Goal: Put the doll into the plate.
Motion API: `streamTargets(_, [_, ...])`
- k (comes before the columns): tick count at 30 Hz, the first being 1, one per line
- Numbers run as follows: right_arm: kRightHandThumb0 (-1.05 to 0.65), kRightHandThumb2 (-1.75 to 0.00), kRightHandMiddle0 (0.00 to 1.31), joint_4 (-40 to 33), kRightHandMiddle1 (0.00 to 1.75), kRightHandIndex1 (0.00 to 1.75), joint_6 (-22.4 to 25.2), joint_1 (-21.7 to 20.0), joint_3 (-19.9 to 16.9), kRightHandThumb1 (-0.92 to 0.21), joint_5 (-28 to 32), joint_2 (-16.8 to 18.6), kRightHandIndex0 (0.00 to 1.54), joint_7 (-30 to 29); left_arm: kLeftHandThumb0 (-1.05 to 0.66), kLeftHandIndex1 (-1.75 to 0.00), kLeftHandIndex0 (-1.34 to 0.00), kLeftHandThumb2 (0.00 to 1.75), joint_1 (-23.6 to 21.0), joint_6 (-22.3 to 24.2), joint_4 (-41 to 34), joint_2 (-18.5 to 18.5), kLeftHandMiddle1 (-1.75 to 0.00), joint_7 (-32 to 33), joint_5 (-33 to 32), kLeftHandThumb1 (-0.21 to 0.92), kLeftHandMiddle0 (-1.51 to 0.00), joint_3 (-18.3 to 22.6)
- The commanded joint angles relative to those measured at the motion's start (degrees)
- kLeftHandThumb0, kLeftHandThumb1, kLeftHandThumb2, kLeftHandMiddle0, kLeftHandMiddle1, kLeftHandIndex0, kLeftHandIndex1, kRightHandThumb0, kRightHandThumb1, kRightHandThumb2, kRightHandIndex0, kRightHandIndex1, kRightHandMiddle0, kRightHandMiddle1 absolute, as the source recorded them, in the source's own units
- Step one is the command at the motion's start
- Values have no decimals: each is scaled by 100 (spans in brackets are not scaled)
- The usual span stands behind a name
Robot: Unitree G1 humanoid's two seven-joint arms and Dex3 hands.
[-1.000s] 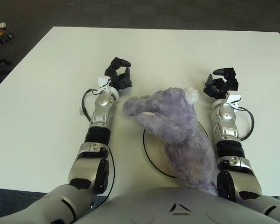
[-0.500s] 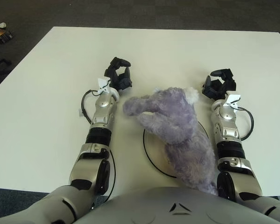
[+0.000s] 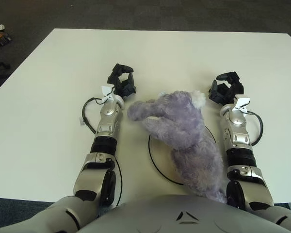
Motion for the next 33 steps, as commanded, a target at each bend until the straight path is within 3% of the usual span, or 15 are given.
streamTargets(1, [-1,-119,36,140,175,161,501,259,11,-39,38,29,60,28,-40,-175,-40,96,131,-30,150,-54,-175,237,103,59,-119,28])
streamTargets(12, [-1,-116,37,108,175,158,769,243,-19,-41,69,10,58,45,-40,-175,-39,94,119,-275,535,-161,-175,435,104,61,-116,93])
streamTargets(25, [-1,-114,37,179,175,156,757,227,-27,-42,68,-3,58,72,-40,-175,-39,94,174,-525,715,-168,-175,291,81,61,-107,85])
streamTargets(33, [-1,-114,37,237,175,157,748,216,-38,-42,78,-15,57,107,-40,-175,-39,94,291,-719,780,-144,-175,180,-12,61,-110,179])
